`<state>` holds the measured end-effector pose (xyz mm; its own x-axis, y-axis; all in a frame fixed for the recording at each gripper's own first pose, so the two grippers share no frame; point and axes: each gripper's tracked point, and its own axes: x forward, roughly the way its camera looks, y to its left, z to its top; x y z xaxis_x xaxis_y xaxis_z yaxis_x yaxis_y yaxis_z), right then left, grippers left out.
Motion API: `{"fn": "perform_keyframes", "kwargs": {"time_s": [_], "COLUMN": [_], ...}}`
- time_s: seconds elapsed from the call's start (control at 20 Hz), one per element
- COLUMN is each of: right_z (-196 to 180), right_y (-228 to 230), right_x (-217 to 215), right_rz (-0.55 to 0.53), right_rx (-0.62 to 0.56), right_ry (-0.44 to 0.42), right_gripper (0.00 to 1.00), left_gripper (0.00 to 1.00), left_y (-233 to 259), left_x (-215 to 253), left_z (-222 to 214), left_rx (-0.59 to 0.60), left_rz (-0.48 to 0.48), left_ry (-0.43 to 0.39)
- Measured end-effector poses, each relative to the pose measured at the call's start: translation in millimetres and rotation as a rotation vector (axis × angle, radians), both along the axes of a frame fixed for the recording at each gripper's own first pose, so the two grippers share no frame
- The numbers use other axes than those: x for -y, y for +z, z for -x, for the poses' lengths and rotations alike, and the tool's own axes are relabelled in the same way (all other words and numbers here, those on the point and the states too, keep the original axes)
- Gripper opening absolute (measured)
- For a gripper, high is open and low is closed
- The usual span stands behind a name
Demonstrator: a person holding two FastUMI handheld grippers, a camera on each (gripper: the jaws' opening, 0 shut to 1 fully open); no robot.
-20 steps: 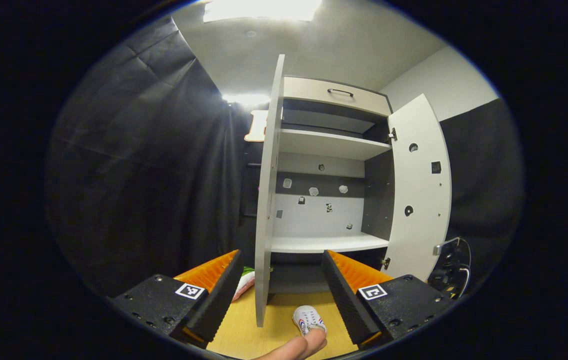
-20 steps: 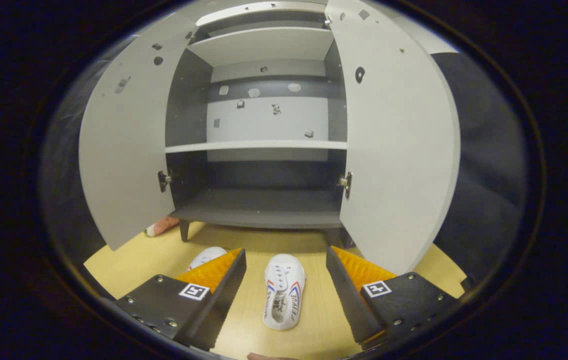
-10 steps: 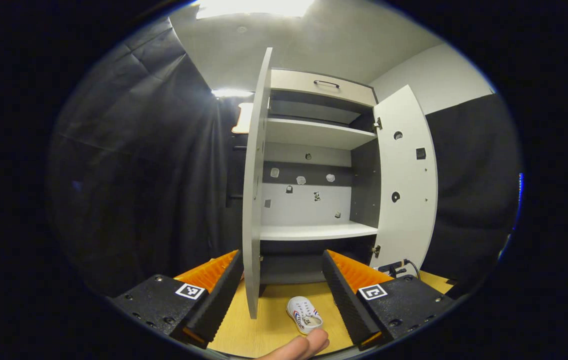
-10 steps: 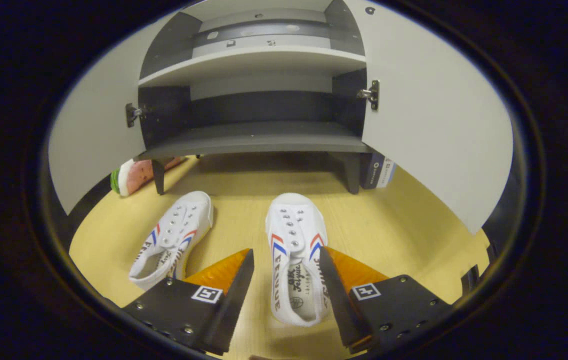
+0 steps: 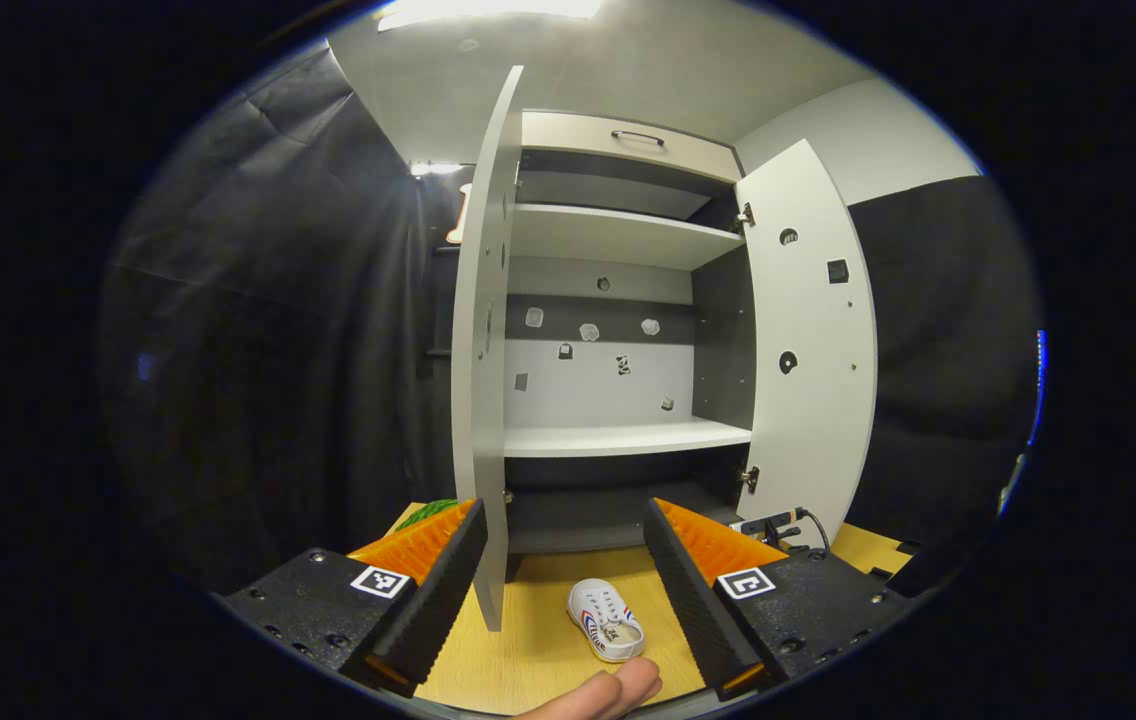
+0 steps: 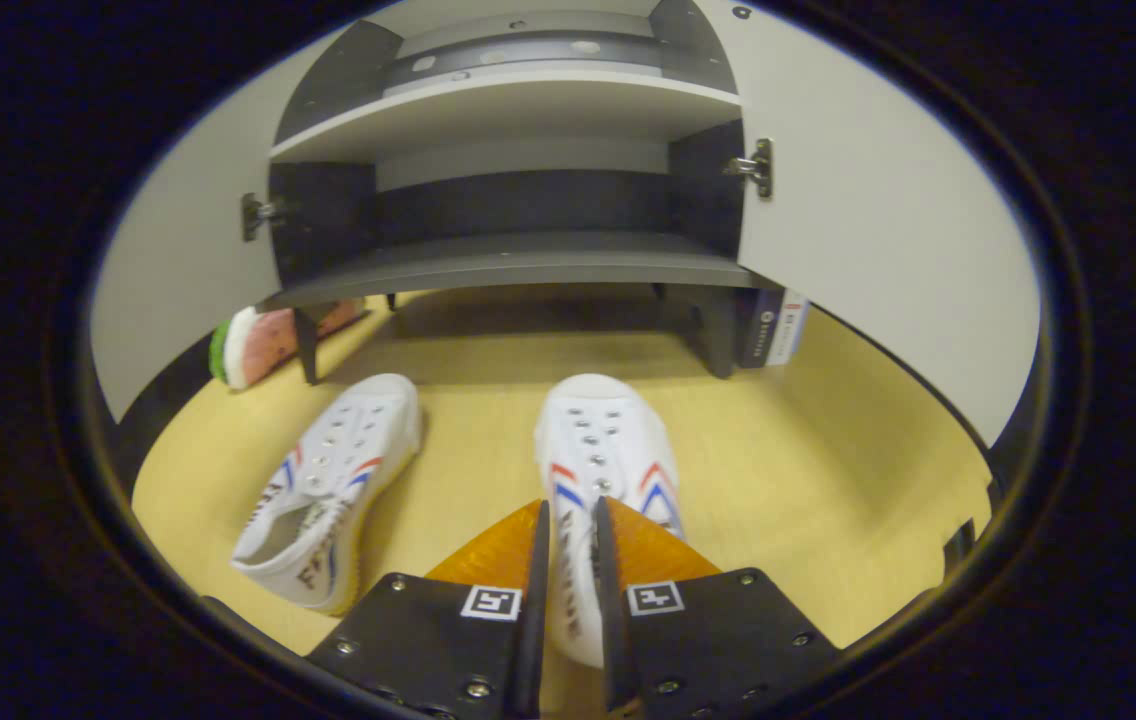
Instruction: Grab one shoe with the right hand and put it into the shoe cabinet, grab the other shoe with the left hand and put it into the shoe cabinet; then close the right door with the right hand and the left door with the left hand.
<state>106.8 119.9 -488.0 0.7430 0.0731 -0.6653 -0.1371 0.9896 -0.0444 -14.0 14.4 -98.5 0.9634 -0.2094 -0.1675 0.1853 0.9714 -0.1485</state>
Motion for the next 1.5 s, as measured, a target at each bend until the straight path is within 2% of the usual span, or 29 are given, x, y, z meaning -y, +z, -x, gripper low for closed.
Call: {"fn": "perform_keyframes", "kwargs": {"time_s": [0.05, 0.1, 0.25, 0.35, 0.4, 0.45, 0.5, 0.6, 0.75, 0.9, 1.05, 1.1, 1.35, 1.45, 1.5], "right_z": [-4, -6, -19, -24, -28, -32, -31, -30, -28, -37, -39, -35, -8, -11, -6], "right_y": [4, 4, 1, -10, -6, -14, -6, -1, 11, 41, 72, 74, 26, 25, 21], "right_x": [15, 21, 18, 11, 13, 11, 11, 10, 10, 8, 15, 14, -12, -4, -5], "right_rz": [0.084, 0.107, -0.021, -0.094, -0.123, -0.158, -0.171, -0.183, -0.274, -0.31, -0.273, -0.259, -0.24, -0.189, -0.185], "right_rx": [0.038, 0.035, -0.012, -0.077, -0.074, -0.066, -0.021, 0.061, 0.11, 0.196, 0.255, 0.238, 0.074, 0.115, 0.09], "right_ry": [-0.017, -0.036, -0.117, -0.097, -0.102, -0.088, -0.087, -0.09, -0.107, -0.075, -0.039, -0.029, 0.021, -0.013, -0.014], "right_gripper": [0.25, 0.25, 0.25, 0.25, 0.07, 0.06, 0.01, 0.0, 0.0, 0.0, 0.0, 0.0, 0.0, 0.01, 0.0], "left_gripper": [0.96, 0.96, 0.96, 0.92, 0.96, 0.96, 0.96, 0.96, 0.96, 0.96, 0.96, 0.96, 0.96, 0.96, 0.96], "left_y": [-3, -8, -19, -24, -24, -24, -24, -22, -21, -22, -26, -28, -47, -53, -56], "left_x": [0, 0, -1, -5, -7, -7, -7, -6, -5, -2, 3, 4, 0, -3, -3], "left_z": [-2, -5, -6, -7, -6, -5, -3, 1, 6, 11, 12, 12, 8, 7, 7], "left_rx": [-0.005, -0.016, -0.051, -0.063, -0.062, -0.057, -0.056, -0.04, -0.03, -0.021, -0.024, -0.03, -0.071, -0.084, -0.091], "left_rz": [-0.007, -0.013, -0.011, -0.009, -0.005, -0.006, -0.009, -0.017, -0.03, -0.034, -0.027, -0.024, -0.013, -0.022, -0.021], "left_ry": [0.001, 0.005, 0.006, 0.019, 0.024, 0.022, 0.019, 0.009, -0.003, -0.015, -0.032, -0.034, -0.022, -0.016, -0.016]}}
